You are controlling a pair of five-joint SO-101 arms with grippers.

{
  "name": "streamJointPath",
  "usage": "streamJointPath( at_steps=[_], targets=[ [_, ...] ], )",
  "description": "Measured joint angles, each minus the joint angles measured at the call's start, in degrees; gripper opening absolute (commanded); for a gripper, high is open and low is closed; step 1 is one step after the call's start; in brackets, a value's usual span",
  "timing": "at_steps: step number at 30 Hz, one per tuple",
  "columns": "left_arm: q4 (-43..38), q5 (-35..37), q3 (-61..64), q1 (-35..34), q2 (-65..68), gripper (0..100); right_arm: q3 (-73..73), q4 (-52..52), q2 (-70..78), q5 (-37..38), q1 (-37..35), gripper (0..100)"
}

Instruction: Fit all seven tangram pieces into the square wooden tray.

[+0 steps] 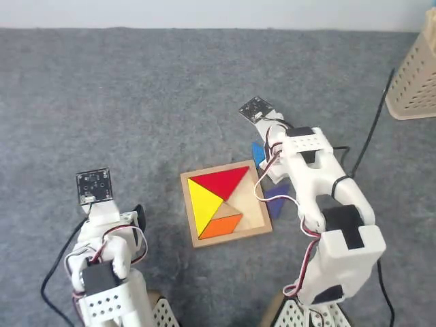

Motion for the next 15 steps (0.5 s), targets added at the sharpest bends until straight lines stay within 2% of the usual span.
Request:
streamJointPath(
  at_steps=[4, 7, 11, 15],
  targets=[
    [0.0, 0.0, 0.0, 0.0, 0.0, 22, 0.18, 3.52, -3.69, -0.09, -0.35, 5.7],
    [0.0, 0.0, 0.0, 0.0, 0.0, 22, 2.81, 5.98, -11.78, -1.32, -2.99, 5.8],
    [0.0, 0.0, 0.0, 0.09, 0.0, 22, 12.04, 6.15, -24.88, -1.58, -11.6, 5.8],
    [0.0, 0.0, 0.0, 0.09, 0.0, 22, 21.98, 1.93, -33.23, -1.67, -19.96, 5.6]
  ],
)
